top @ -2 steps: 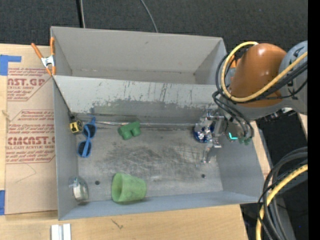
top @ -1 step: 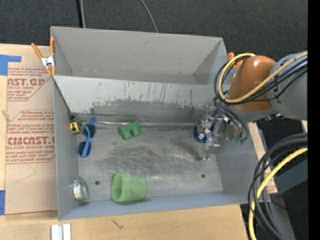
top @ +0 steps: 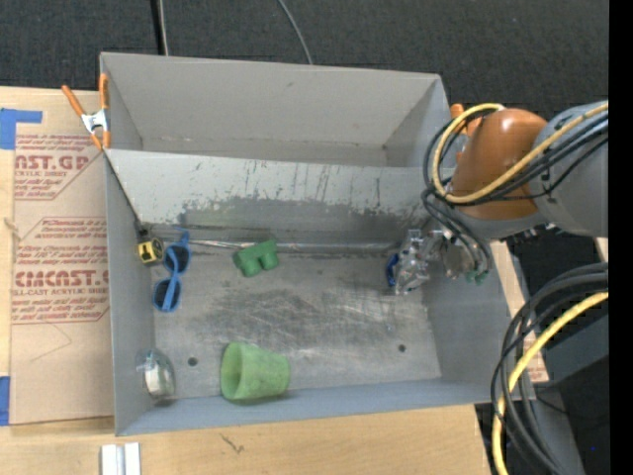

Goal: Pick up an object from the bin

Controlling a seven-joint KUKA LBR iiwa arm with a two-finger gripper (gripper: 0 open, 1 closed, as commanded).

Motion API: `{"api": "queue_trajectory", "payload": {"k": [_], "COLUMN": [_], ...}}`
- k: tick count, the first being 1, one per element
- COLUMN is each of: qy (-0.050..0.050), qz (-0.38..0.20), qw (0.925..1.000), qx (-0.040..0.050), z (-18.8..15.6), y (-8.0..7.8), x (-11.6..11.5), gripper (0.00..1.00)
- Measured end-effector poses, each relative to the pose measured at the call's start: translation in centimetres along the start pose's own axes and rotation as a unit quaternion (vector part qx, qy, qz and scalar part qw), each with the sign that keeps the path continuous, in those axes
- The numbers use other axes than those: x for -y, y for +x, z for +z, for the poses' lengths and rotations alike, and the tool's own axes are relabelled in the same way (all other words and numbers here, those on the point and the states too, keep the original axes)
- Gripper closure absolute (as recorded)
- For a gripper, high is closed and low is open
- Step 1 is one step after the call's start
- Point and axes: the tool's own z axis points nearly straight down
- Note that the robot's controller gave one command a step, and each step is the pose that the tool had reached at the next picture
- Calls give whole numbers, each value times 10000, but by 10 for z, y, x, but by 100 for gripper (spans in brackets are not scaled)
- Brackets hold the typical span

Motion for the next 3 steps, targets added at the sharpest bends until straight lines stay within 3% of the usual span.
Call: {"api": "queue_trajectory", "payload": {"k": [1,2,3], "qy": [9,4,12], "qz": [-3,1248,1248], "qw": [10000,9921,9921], "qx": [-31,-109,-87], "z": [-138,-46,-48], "y": [-9,18,17], "x": [-3,-46,-45], "gripper": [100,100,0]}}
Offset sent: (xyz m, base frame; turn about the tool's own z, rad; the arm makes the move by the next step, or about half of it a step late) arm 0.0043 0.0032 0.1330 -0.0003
